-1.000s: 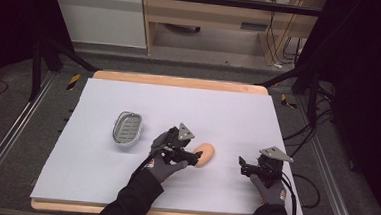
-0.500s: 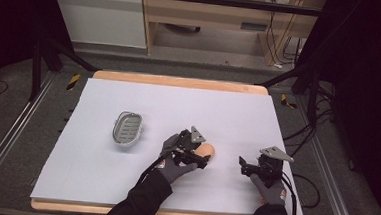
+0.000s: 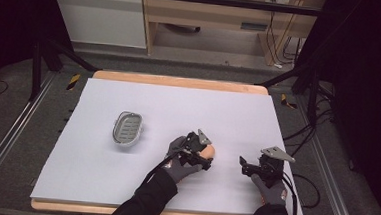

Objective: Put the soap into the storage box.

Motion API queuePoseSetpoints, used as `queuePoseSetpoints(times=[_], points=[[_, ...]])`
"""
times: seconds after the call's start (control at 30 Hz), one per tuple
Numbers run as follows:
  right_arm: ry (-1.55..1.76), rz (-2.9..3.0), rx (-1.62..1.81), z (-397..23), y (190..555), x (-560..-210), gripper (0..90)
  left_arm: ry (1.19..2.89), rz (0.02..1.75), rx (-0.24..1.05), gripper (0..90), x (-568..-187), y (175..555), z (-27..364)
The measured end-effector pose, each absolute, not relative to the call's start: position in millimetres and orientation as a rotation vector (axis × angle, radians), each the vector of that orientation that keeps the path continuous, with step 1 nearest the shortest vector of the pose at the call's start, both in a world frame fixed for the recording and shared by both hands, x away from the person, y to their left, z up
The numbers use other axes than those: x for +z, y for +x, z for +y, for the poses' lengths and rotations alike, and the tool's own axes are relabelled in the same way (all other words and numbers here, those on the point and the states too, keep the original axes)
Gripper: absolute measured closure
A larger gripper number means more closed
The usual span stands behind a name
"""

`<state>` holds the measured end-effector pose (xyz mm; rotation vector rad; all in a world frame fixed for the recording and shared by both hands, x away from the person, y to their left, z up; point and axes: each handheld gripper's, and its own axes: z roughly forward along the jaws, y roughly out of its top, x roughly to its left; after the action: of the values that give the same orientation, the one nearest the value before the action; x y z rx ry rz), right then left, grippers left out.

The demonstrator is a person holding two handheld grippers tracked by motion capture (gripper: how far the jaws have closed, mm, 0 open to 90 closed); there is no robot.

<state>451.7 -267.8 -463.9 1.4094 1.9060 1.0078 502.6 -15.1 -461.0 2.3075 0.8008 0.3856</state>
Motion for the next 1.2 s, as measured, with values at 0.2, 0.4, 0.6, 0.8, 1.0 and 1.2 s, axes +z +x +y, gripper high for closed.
queuePoseSetpoints(times=[0.2,0.4,0.6,0.8,1.0,1.2], points=[[1.414,1.908,1.007,-268,452,-464,7.6,2.319,0.811,0.374,28.0,-464,507,-20],[1.406,1.913,1.002,-268,452,-465,7.8,2.326,0.827,0.36,29.6,-464,511,-21],[1.41,1.916,1.0,-268,453,-465,7.8,2.338,0.845,0.342,28.5,-467,515,-22],[1.411,1.916,1.001,-268,453,-465,7.8,2.34,0.857,0.323,27.9,-470,516,-22],[1.419,1.913,1.0,-268,453,-465,7.8,2.351,0.867,0.328,28.7,-471,516,-23],[1.416,1.914,1.001,-268,453,-465,7.8,2.348,0.871,0.333,30.5,-471,515,-24]])
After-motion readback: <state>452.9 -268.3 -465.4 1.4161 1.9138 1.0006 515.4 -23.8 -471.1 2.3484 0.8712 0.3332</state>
